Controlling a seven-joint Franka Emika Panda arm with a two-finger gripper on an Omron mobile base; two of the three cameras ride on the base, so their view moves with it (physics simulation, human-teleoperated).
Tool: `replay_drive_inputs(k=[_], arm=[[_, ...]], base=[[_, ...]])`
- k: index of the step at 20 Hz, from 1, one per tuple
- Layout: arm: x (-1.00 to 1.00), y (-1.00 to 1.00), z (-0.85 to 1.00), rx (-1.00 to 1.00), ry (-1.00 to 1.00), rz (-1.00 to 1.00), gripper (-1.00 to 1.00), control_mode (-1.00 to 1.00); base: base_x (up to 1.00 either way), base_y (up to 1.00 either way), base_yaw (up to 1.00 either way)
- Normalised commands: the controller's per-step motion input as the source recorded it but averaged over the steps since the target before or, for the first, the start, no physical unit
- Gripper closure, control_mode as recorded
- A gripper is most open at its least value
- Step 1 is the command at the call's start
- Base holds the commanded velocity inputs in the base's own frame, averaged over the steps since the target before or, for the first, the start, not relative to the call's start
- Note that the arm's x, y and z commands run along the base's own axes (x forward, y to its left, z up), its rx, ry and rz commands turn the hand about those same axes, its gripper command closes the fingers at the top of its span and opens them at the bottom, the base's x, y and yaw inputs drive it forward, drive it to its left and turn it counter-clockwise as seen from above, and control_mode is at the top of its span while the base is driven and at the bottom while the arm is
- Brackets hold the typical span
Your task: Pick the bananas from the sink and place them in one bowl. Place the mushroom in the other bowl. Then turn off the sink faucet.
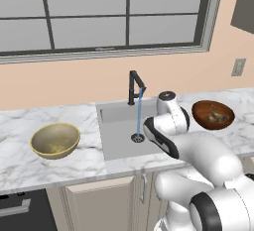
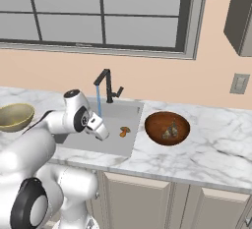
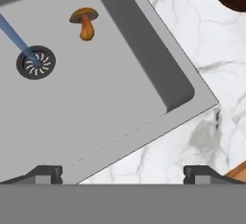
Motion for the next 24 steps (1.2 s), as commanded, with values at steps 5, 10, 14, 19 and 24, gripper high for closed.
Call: replay_drive_inputs(k=[5, 10, 14, 19, 24], arm=[[0.14, 0.00, -0.13, 0.00, 0.00, 0.00, -1.00, -1.00], [0.18, 0.00, -0.12, 0.00, 0.00, 0.00, -1.00, -1.00], [0.25, 0.00, -0.11, 0.00, 0.00, 0.00, -1.00, -1.00], [0.32, 0.00, -0.10, 0.00, 0.00, 0.00, -1.00, -1.00], [0.29, -0.06, -0.12, 0.00, 0.00, 0.00, -1.00, -1.00]], base=[[0.00, 0.00, 0.00], [0.00, 0.00, 0.00], [0.00, 0.00, 0.00], [0.00, 0.00, 0.00], [0.00, 0.00, 0.00]])
